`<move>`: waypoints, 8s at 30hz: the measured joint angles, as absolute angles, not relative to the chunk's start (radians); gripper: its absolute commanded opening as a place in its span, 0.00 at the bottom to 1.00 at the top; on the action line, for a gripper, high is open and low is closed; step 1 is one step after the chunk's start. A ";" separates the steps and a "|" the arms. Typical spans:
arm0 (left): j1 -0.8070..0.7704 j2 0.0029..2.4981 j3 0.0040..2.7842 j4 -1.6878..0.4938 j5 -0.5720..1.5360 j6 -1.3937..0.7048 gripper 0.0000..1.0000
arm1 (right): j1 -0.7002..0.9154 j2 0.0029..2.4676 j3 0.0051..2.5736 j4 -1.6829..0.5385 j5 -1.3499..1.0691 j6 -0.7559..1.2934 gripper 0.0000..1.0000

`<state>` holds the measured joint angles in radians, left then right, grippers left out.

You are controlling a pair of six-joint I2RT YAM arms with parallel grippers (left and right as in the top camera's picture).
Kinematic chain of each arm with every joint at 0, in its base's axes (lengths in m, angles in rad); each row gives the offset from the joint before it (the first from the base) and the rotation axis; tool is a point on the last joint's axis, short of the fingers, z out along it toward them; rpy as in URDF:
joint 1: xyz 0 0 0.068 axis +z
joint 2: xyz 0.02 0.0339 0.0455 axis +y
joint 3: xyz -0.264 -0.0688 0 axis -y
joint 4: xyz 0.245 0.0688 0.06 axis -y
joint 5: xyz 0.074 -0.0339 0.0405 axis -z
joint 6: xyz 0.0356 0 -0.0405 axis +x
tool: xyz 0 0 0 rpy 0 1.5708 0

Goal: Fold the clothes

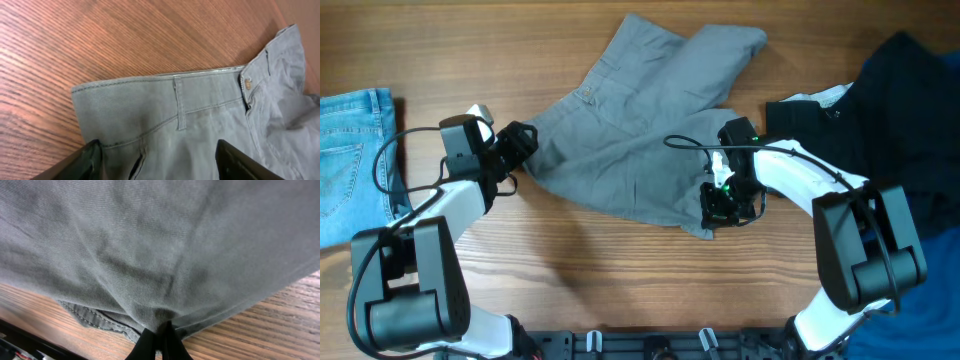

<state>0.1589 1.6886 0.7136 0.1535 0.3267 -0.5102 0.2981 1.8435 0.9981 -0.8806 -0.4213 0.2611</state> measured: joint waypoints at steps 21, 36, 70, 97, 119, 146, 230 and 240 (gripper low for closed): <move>0.152 1.723 0.728 0.050 0.294 -0.502 0.08 | 0.300 1.829 0.999 -0.971 -0.251 0.340 0.04; 0.378 1.697 0.715 -0.100 0.388 -0.519 0.04 | 0.304 1.829 1.023 -0.979 -0.242 0.340 0.04; 0.670 1.611 0.696 -0.778 0.555 -0.385 0.04 | 0.317 1.829 1.044 -1.186 -0.115 0.423 0.04; 0.687 1.355 0.697 -0.700 0.570 -0.327 0.68 | 0.191 1.674 1.179 -0.478 -0.134 0.359 0.67; 0.599 1.355 0.697 -0.711 0.544 -0.327 0.69 | 0.191 2.068 1.182 0.099 -0.288 0.819 0.04; 0.590 1.355 0.697 -0.661 0.506 -0.323 0.72 | -0.029 1.916 1.193 -0.562 -0.339 0.574 0.25; -0.028 1.816 0.895 -0.073 0.364 -0.201 0.04 | -0.027 1.492 1.182 -0.883 -0.241 0.308 0.82; -0.022 1.816 0.895 -0.038 0.356 -0.209 0.04 | -0.027 1.492 1.182 -0.884 -0.241 0.308 0.82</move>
